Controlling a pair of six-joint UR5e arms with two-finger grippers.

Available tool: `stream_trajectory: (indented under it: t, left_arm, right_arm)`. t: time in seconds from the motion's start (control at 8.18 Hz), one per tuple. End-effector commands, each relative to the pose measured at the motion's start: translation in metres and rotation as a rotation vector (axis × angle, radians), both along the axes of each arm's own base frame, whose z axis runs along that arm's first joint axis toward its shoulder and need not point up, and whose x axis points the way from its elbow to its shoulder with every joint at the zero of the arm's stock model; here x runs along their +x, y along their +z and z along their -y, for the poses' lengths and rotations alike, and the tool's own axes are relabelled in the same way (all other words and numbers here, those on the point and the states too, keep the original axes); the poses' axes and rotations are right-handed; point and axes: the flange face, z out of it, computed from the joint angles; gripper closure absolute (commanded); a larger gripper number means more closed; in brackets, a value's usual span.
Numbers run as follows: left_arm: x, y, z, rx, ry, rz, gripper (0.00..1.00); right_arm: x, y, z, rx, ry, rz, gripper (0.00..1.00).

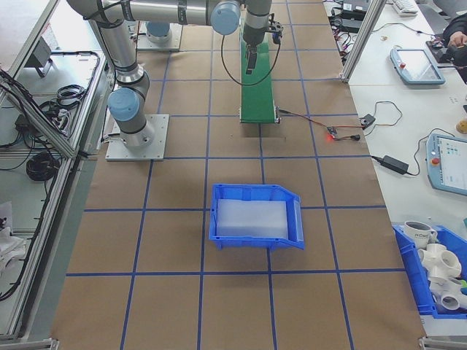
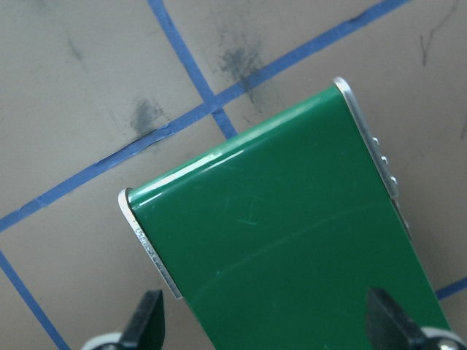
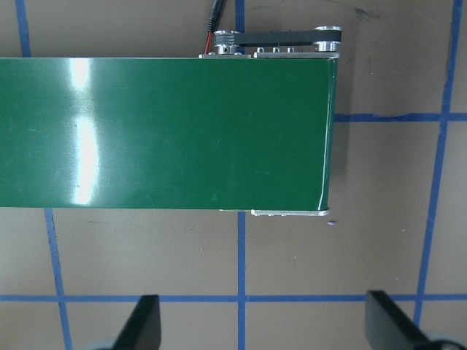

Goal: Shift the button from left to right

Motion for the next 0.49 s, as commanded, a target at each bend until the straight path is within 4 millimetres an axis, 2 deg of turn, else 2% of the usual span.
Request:
stream_trajectory:
  t: [0.0,0.12,0.37]
  left_arm:
    - [-0.055,0.056,-0.009,0.008,-0.256,-0.015,0.0]
    - [-0.083,0.106,-0.007,-0.012,-0.333,-0.01,0.0]
    - [-0.141,0.207,-0.012,-0.005,-0.554,0.001,0.0]
  right_arm:
    - [0.008,-0.085,0.023,-0.034,-0.011,0.087,0.0]
    - [0.009,-0.109,0.017,-0.061,-0.01,0.095,0.0]
    - [0.013,-0.112,0.018,-0.089,-0.061,0.141,0.0]
